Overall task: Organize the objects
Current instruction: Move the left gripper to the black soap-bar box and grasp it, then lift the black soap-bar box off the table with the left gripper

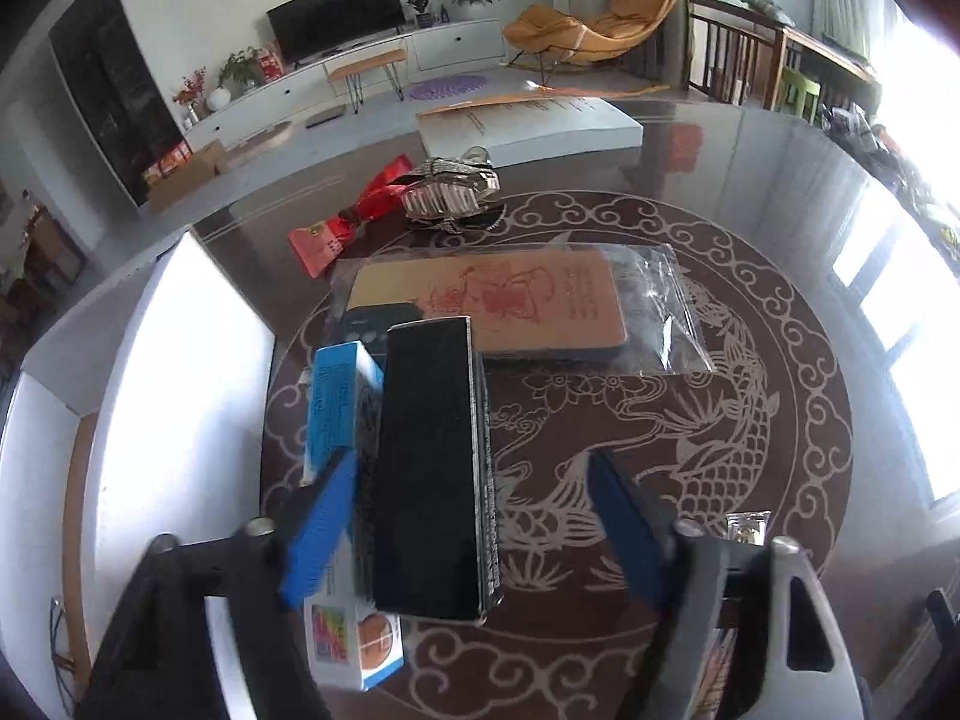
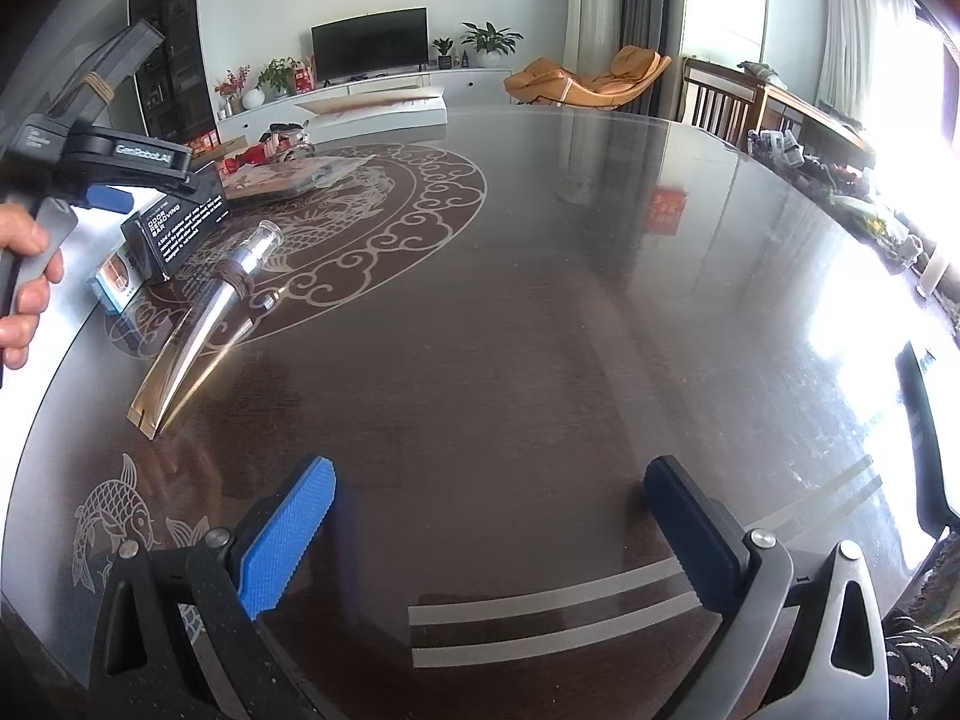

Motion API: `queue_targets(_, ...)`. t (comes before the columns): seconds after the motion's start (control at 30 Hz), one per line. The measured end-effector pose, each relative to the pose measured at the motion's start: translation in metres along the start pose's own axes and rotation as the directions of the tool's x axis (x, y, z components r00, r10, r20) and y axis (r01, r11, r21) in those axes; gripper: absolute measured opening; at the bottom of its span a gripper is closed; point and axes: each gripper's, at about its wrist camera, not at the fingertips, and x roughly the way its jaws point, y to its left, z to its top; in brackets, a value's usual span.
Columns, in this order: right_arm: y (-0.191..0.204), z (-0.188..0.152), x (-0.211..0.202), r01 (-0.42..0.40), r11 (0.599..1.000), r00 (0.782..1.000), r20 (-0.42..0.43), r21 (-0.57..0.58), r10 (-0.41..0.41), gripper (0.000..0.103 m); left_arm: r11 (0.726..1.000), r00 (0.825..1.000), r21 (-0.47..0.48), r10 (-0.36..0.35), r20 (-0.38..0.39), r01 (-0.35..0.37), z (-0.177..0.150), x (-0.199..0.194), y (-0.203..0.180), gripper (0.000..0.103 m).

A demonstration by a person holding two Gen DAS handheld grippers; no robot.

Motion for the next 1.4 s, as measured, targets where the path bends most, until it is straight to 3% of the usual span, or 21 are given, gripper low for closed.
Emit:
queue_targets(0.07, 0.0, 0.0, 0.0, 0.001, 1.0, 1.0, 0.0, 0.001, -0.001, 0.103, 0.999, 1.0, 0.03, 0.009, 0.002, -0.009, -0.003, 0.007, -0.005, 0.033)
queue_targets(0.23, 0.0, 0.0, 0.0, 0.0, 1.0, 1.0, -0.001, 0.0, 0.0, 0.103, 0.992, 0.992, -0.012, -0.122, 0.024, 0.122, -0.031, -0.009, -0.002, 0.033)
queue_targets(0.37, 0.0, 0.001, 0.001, 0.0, 1.0, 1.0, 0.0, 0.0, 0.0, 0.103, 0.944, 0.952, -0.116, -0.307, 0.022, 0.307, -0.079, -0.036, 0.011, 0.033)
queue_targets(0.43, 0.0, 0.001, 0.001, 0.001, 1.0, 1.0, 0.0, 0.0, -0.001, 0.103, 0.932, 0.943, -0.152, -0.332, 0.011, 0.33, -0.093, -0.038, 0.018, 0.036)
queue_targets(0.63, 0.0, 0.001, 0.0, -0.001, 1.0, 1.0, 0.0, -0.001, 0.001, 0.103, 0.947, 0.962, -0.185, -0.271, -0.017, 0.264, -0.092, -0.033, 0.031, 0.04)
queue_targets(0.77, -0.001, 0.001, 0.0, -0.001, 1.0, 1.0, 0.001, -0.001, 0.001, 0.103, 0.965, 0.981, -0.182, -0.194, 0.005, 0.191, -0.083, -0.037, 0.036, 0.067)
queue_targets(0.97, -0.001, 0.001, 0.001, -0.001, 1.0, 1.0, 0.001, -0.001, 0.001, 0.103, 0.967, 0.988, -0.202, -0.152, 0.015, 0.152, -0.079, -0.041, 0.053, 0.067)
queue_targets(1.2, -0.001, 0.001, 0.001, -0.001, 1.0, 1.0, 0.001, 0.0, 0.001, 0.103, 0.962, 0.983, -0.201, -0.178, 0.043, 0.183, -0.074, -0.052, 0.054, 0.074)
queue_targets(1.4, -0.001, 0.001, 0.001, -0.001, 1.0, 1.0, 0.001, -0.001, 0.001, 0.103, 0.965, 0.979, -0.166, -0.198, 0.042, 0.202, -0.076, -0.054, 0.045, 0.074)
